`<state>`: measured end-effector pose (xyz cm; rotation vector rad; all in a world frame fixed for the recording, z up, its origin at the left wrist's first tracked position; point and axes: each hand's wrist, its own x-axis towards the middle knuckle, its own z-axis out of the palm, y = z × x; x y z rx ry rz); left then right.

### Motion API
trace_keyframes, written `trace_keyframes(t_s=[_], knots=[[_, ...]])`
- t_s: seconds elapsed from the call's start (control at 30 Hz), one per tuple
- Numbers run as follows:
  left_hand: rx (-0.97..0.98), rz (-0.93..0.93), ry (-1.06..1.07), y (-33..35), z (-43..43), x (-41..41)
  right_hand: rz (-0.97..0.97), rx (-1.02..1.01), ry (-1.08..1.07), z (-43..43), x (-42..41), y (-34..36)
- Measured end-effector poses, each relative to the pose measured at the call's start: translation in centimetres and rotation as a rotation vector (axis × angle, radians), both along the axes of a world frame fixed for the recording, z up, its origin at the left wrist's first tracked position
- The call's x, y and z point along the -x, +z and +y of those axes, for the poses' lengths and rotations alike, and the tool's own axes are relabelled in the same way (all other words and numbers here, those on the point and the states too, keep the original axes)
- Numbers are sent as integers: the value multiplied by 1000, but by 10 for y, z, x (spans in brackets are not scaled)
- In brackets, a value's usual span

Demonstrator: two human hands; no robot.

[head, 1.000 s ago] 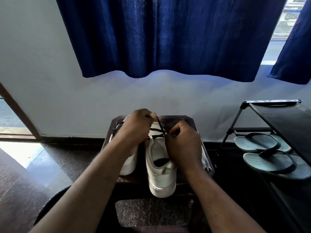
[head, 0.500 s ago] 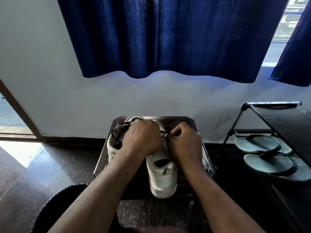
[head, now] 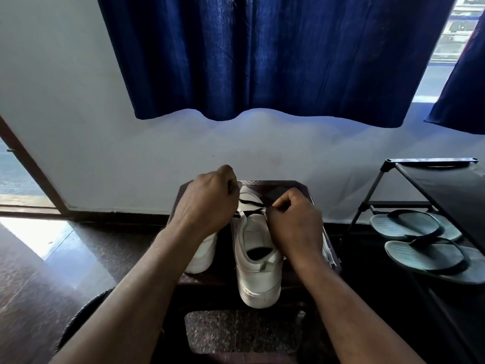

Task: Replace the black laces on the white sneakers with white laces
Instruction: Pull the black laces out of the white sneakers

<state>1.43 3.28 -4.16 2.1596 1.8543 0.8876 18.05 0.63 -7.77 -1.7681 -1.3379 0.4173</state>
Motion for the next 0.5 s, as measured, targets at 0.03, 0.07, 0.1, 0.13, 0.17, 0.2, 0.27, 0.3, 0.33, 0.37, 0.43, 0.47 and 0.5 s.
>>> trace_keyframes(t_s=[0.03,0.07,0.1,0.13,0.17,0.2,0.27,0.3,0.33,0.37,0.43,0.47,0.5], knots=[[-16,36,-38,-2,-1,1,-2,9,-3,0,0,1],[-55,76,-72,-5,0,2,-9,21,-5,0,0,2],[-82,144,-82,-6,0,4,-23,31,-7,1,0,3],[-91,213,-74,-7,0,7,-46,39,-5,1,1,5],[-67,262,-48,-8,-2,9,-78,46,2,2,1,6],[-49,278,-36,-9,-3,11,-119,49,18,2,0,8],[-67,231,-37,-11,-8,14,-211,46,89,4,-1,10],[-102,197,-41,-11,-11,15,-250,41,152,6,-1,11],[-144,171,-39,-12,-14,16,-279,30,228,8,-1,11],[-174,161,-30,-12,-18,15,-304,25,298,10,0,10],[-164,193,-5,-10,-26,10,-351,65,379,14,2,8],[-128,249,1,-9,-31,6,-371,92,390,15,3,8],[-96,320,9,-9,-36,1,-385,105,395,17,4,7]])
